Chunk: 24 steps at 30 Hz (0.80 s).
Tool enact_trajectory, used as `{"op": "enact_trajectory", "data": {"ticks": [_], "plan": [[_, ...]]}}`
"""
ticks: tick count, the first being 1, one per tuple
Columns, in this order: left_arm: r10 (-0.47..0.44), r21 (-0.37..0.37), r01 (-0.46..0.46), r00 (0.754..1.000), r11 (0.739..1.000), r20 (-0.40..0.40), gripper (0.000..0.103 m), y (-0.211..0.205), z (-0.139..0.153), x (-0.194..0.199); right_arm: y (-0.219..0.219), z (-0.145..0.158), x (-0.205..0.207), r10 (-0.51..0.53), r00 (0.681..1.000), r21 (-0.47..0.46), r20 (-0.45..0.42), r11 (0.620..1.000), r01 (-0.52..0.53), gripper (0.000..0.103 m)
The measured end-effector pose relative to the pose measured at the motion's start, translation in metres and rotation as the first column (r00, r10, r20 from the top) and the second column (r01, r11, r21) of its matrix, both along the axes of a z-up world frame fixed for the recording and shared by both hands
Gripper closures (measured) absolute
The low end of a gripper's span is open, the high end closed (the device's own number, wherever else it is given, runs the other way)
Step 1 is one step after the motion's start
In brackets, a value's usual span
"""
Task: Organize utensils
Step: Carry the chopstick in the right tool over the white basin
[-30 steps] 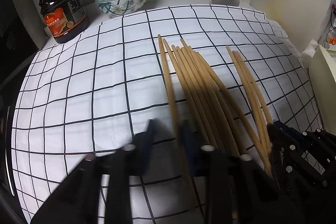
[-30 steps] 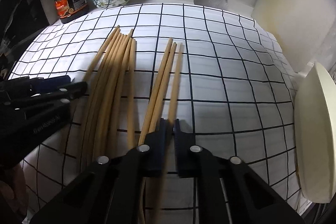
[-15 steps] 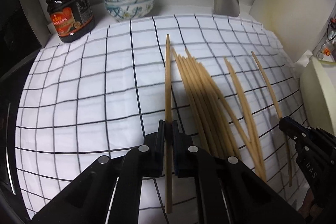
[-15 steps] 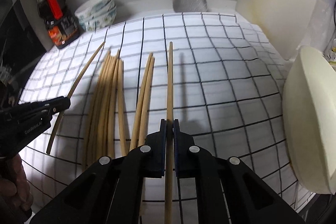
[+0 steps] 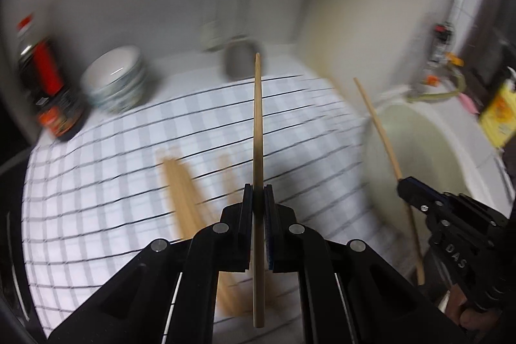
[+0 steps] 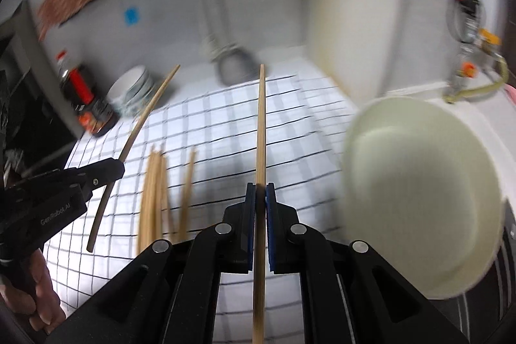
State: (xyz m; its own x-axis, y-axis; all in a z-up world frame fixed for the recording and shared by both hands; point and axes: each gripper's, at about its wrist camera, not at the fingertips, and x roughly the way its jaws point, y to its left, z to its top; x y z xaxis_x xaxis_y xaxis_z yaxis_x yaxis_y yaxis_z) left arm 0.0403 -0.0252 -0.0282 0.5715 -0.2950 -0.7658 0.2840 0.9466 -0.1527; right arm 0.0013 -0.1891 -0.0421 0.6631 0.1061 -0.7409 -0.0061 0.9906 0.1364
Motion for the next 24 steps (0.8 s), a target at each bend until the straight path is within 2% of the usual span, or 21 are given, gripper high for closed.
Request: {"op": "enact_trajectory", "data": {"ticks": [5, 10, 15, 24], "plan": [[-0.145, -0.053, 0.144, 0.989, 0.988, -0.002, 0.096, -0.075, 0.018, -0.002, -0.080, 0.017, -0.023, -0.146, 0.989, 0.004, 0.013, 0.989, 0.146, 0.097], [-0.250, -0.073, 0.248, 0.968, 0.966, -0.020, 0.096, -0.149, 0.020, -0.002, -0.147, 0.011, -0.030, -0.261, 0.965, 0.012, -0.005, 0.965, 0.261, 0.097], [-0.310, -0.054, 0.307, 0.949, 0.950, -0.057, 0.096, -0.210, 0.004, 0.006, -0.193, -0.011, -0.024, -0.318, 0.947, 0.042, -0.041, 0.947, 0.319, 0.097], [-0.330, -0.006, 0.334, 0.931, 0.943, -0.158, 0.096, -0.257, -0.045, 0.028, -0.224, -0.053, 0.000, -0.322, 0.935, 0.062, -0.147, 0.941, 0.334, 0.097]]}}
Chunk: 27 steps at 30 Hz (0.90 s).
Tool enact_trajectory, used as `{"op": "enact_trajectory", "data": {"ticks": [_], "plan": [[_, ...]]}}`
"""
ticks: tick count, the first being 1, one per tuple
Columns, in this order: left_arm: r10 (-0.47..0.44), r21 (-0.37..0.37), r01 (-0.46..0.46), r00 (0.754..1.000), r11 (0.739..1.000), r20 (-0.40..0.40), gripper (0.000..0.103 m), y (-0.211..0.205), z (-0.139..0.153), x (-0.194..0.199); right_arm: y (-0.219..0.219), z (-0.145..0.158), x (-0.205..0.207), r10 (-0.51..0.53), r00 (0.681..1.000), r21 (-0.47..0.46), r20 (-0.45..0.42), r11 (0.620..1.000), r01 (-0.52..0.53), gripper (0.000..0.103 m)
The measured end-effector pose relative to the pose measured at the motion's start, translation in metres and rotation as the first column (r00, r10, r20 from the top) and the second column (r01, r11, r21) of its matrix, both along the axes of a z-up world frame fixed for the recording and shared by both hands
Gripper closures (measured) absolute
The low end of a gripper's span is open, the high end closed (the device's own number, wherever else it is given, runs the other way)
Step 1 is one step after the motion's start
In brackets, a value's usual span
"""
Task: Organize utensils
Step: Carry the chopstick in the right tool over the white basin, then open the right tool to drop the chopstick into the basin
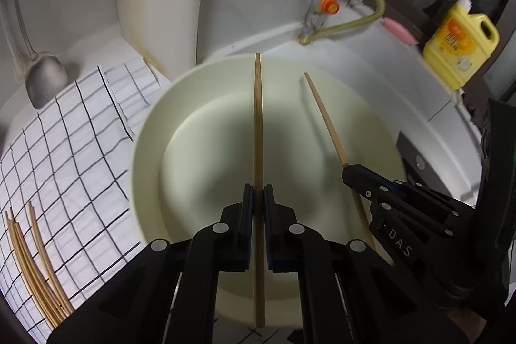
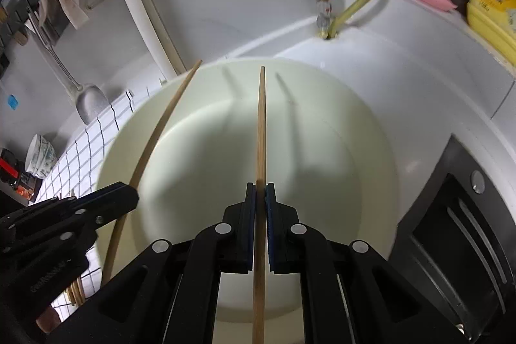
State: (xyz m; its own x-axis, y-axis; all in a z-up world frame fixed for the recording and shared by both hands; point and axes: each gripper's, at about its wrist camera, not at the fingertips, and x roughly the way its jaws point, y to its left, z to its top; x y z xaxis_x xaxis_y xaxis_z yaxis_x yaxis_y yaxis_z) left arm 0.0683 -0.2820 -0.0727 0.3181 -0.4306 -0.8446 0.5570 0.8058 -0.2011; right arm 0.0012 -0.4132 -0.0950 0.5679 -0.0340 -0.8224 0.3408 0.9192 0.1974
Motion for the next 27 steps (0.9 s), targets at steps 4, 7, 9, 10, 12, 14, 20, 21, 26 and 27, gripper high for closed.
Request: {"op": "enact_trajectory", "data": {"ticks": [4, 7, 9, 10, 12, 14, 20, 21, 26, 27], "plan": [[0.001, 0.032, -0.001, 1.000, 1.000, -0.014, 0.096, -0.008, -0.014, 0.007, -0.007, -0.014, 0.007, 0.002, 1.000, 0.022, -0.029, 1.000, -0.001, 0.097], [0.000, 0.051, 0.002, 0.999, 0.999, -0.033, 0.096, -0.011, -0.024, 0.011, -0.009, -0.022, 0.010, 0.003, 0.999, 0.026, -0.046, 1.000, -0.002, 0.097], [0.000, 0.064, 0.003, 0.999, 0.998, -0.046, 0.096, -0.013, -0.029, 0.012, -0.012, -0.025, 0.012, 0.003, 0.998, 0.029, -0.058, 1.000, -0.001, 0.097], [0.002, 0.070, 0.001, 0.999, 0.998, -0.048, 0.096, -0.014, -0.032, 0.013, -0.011, -0.026, 0.012, 0.005, 0.998, 0.030, -0.063, 1.000, -0.003, 0.097], [0.003, 0.081, 0.001, 0.999, 0.997, -0.051, 0.095, -0.015, -0.034, 0.013, -0.012, -0.028, 0.014, 0.004, 0.998, 0.025, -0.070, 1.000, -0.002, 0.097], [0.010, 0.100, -0.005, 0.999, 0.995, -0.053, 0.095, -0.016, -0.035, 0.012, -0.014, -0.030, 0.014, 0.005, 0.997, 0.021, -0.077, 1.000, -0.003, 0.096], [0.052, 0.081, -0.054, 0.998, 0.995, 0.026, 0.033, -0.005, -0.016, 0.009, -0.015, -0.018, 0.007, -0.008, 0.999, -0.009, -0.046, 1.000, 0.008, 0.090], [0.055, 0.076, -0.057, 0.998, 0.996, 0.030, 0.033, -0.003, -0.013, 0.009, -0.015, -0.015, 0.006, -0.010, 0.999, -0.011, -0.041, 1.000, 0.010, 0.089], [0.085, 0.071, -0.087, 0.996, 0.994, 0.037, 0.028, 0.014, 0.001, 0.008, -0.009, -0.001, -0.006, -0.013, 1.000, -0.023, -0.016, 1.000, 0.013, 0.079], [0.093, 0.065, -0.095, 0.995, 0.993, 0.036, 0.026, 0.019, 0.004, 0.007, -0.006, 0.001, -0.009, -0.013, 1.000, -0.026, -0.011, 1.000, 0.013, 0.078]]}}
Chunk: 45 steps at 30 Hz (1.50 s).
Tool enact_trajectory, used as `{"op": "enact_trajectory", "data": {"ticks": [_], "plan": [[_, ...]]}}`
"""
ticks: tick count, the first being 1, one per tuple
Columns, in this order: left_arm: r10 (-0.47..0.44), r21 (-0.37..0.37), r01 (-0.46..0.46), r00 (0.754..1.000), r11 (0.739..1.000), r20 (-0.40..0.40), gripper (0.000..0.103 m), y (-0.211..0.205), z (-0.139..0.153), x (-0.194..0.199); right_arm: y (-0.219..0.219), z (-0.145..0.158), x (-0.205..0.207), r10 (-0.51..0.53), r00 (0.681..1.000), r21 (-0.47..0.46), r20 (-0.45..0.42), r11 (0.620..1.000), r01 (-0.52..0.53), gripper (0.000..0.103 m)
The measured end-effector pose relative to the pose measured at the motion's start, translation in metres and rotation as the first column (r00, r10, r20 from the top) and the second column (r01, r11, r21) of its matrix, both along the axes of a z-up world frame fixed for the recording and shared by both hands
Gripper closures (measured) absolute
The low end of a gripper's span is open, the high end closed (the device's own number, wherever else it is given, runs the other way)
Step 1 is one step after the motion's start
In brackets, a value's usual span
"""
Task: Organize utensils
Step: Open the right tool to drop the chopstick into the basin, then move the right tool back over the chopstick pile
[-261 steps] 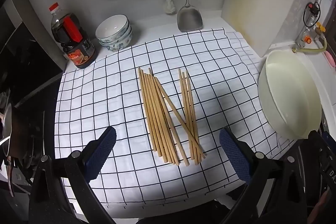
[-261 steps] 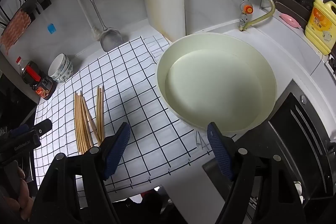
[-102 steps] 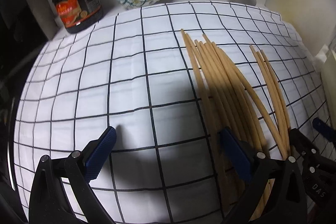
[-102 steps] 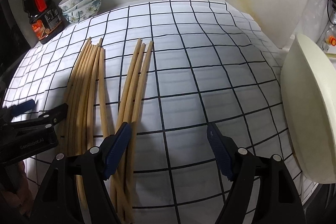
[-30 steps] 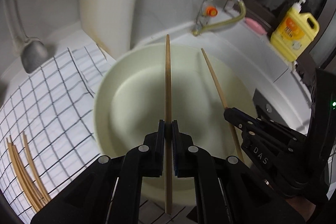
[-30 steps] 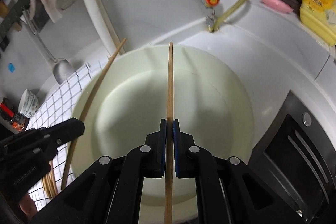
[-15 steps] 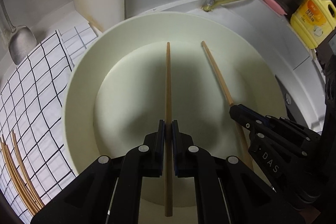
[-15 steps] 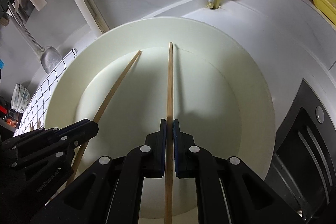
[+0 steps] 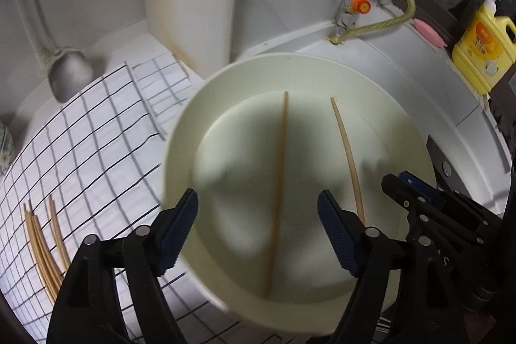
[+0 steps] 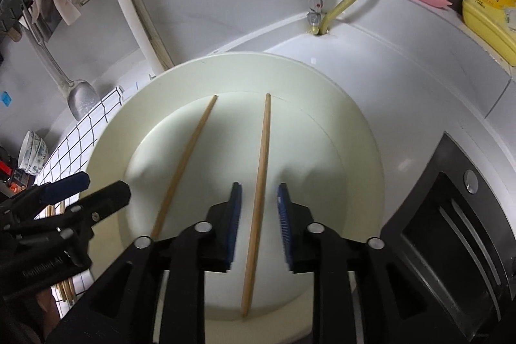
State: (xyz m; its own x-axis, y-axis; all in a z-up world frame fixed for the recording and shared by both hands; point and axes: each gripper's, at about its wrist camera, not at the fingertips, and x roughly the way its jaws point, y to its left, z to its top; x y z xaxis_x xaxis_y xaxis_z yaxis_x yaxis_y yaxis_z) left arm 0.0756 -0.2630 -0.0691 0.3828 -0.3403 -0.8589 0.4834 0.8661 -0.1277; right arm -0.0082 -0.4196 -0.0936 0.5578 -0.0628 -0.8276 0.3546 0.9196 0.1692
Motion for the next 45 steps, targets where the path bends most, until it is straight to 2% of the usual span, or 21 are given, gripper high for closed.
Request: {"op": "enact_trajectory", "data": {"ticks": [2, 5, 16, 23, 28, 33, 41, 45], "plan": [[0.013, -0.004, -0.013, 1.000, 1.000, 0.003, 0.024, 0.008, 0.005, -0.002, 0.004, 0.005, -0.005, 0.002, 1.000, -0.003, 0.006, 1.000, -0.001, 0.078], [0.034, -0.001, -0.034, 0.999, 0.999, 0.008, 0.023, 0.026, 0.014, -0.008, 0.010, 0.011, -0.013, 0.000, 1.000, -0.002, 0.012, 1.000, 0.000, 0.065], [0.091, -0.007, -0.091, 0.994, 0.996, 0.063, 0.016, 0.098, 0.045, -0.037, 0.068, 0.043, -0.042, 0.060, 0.997, -0.013, 0.054, 0.998, -0.060, 0.063], [0.186, 0.014, -0.188, 0.979, 0.982, 0.088, 0.014, 0.166, 0.048, -0.045, 0.122, 0.053, -0.042, 0.158, 0.985, -0.023, 0.073, 0.987, -0.156, 0.059], [0.283, 0.037, -0.288, 0.954, 0.957, 0.101, 0.011, 0.223, 0.043, -0.048, 0.169, 0.050, -0.029, 0.247, 0.966, -0.022, 0.068, 0.969, -0.247, 0.055], [0.369, 0.058, -0.374, 0.926, 0.926, 0.082, 0.010, 0.276, 0.025, -0.050, 0.212, 0.041, -0.015, 0.323, 0.944, -0.019, 0.059, 0.946, -0.323, 0.054], [0.442, 0.076, -0.445, 0.896, 0.892, 0.051, 0.009, 0.326, -0.013, -0.048, 0.271, 0.007, 0.004, 0.412, 0.911, -0.013, 0.017, 0.911, -0.412, 0.051], [0.453, 0.082, -0.456, 0.890, 0.886, 0.056, 0.009, 0.337, -0.029, -0.044, 0.291, -0.009, 0.014, 0.435, 0.901, -0.019, 0.005, 0.900, -0.435, 0.051]]}}
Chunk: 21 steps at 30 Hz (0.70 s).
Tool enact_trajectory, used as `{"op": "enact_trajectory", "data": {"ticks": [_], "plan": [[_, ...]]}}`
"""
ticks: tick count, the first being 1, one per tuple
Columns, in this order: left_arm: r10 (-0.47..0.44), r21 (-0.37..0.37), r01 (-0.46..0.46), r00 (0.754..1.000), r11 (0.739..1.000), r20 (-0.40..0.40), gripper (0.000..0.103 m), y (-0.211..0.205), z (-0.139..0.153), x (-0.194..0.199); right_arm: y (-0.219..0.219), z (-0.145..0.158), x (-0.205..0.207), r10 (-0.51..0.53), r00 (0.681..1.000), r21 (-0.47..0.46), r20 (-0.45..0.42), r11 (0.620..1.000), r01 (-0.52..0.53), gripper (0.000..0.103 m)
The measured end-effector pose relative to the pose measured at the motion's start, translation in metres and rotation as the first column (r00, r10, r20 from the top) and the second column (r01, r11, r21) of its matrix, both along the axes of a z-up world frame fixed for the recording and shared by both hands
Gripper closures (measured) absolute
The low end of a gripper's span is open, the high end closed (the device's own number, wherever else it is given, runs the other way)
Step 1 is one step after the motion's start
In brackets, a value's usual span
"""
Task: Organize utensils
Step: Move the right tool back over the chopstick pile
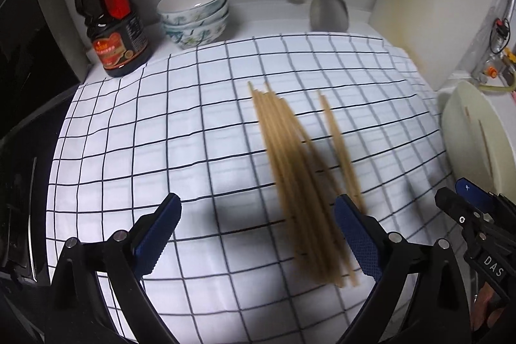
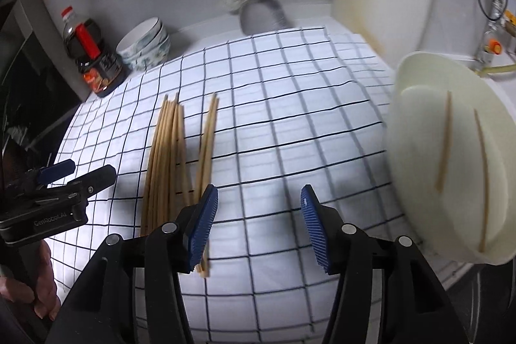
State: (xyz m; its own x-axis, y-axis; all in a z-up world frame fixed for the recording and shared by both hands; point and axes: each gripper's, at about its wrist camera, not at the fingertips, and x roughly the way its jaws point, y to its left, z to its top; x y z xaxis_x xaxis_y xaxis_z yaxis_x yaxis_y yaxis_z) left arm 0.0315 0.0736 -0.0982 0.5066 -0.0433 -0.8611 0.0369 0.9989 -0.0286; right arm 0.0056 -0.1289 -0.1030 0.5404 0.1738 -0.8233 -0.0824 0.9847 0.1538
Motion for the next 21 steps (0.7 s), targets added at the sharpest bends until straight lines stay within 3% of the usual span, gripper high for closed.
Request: {"op": "enact_trajectory", "data": {"ticks": [12, 21], "plan": [[0.003, -0.022, -0.004, 1.000, 1.000, -0.027, 0.009, 0.017, -0.041, 0.016, 0.038, -0.038, 0.021, 0.024, 0.999, -0.038, -0.031, 0.999, -0.025, 0.051], [0.010, -0.033, -0.011, 0.999, 0.999, -0.037, 0.009, 0.017, -0.053, 0.021, 0.049, -0.052, 0.028, 0.036, 0.999, -0.093, -0.038, 0.995, -0.039, 0.051]]}}
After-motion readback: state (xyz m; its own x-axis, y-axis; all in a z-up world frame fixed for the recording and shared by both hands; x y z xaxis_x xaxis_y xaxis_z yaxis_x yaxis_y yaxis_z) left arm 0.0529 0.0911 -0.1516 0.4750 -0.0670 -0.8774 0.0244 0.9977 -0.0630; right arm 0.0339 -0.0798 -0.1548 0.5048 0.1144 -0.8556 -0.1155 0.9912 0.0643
